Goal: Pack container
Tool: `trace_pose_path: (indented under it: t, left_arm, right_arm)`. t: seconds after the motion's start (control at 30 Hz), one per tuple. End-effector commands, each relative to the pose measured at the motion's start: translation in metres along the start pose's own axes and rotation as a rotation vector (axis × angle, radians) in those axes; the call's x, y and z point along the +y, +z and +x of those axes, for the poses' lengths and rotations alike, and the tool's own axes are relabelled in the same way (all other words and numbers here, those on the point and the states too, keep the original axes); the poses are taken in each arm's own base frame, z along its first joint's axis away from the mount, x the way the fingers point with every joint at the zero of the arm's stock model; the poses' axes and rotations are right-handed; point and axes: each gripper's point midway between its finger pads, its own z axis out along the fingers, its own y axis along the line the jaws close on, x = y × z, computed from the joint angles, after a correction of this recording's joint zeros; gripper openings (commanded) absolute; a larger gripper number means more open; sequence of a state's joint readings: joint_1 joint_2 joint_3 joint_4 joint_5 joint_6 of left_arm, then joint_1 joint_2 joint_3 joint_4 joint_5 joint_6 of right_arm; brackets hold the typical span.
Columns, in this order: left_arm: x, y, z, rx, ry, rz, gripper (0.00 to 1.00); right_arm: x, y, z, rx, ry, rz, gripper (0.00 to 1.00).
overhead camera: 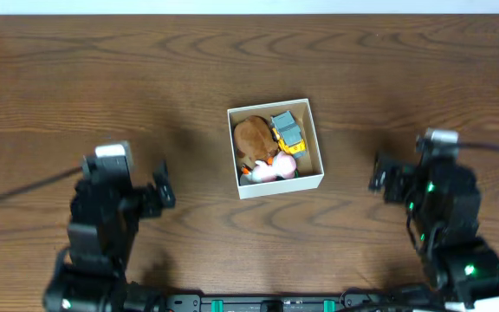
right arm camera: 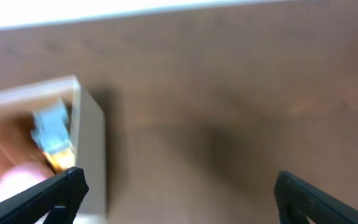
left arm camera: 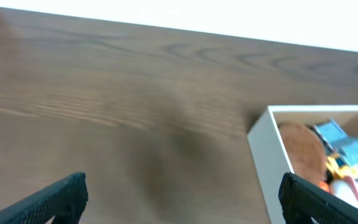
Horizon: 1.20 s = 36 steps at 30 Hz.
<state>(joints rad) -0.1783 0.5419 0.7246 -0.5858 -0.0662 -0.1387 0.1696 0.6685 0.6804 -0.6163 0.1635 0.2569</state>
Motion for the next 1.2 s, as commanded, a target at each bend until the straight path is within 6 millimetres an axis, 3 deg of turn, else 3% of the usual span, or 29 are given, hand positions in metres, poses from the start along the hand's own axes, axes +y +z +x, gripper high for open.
trace_pose_path:
  t: [0.0,0.1,0.23,1.17]
  left_arm:
    - [-0.019,-0.003,0.012,-0.03,-0.021,0.133,0.98]
    - [-0.019,-0.003,0.026,-0.011,-0.006,0.149,0.98]
    - [-0.018,0.0,0.035,0.029,-0.002,0.14,0.98]
    - [-0.018,0.001,0.036,0.036,-0.002,0.138,0.98]
  right_arm:
    - [-0.019,-0.004,0.021,-0.012,0.106,0.076,0.99]
    - [-0.027,-0.006,0.034,-0.008,0.119,0.103,0.99]
    - [-0.033,-0.007,0.035,-0.017,0.117,0.135,0.99]
    - [-0.036,-0.012,0.043,0.006,0.114,0.141,0.99]
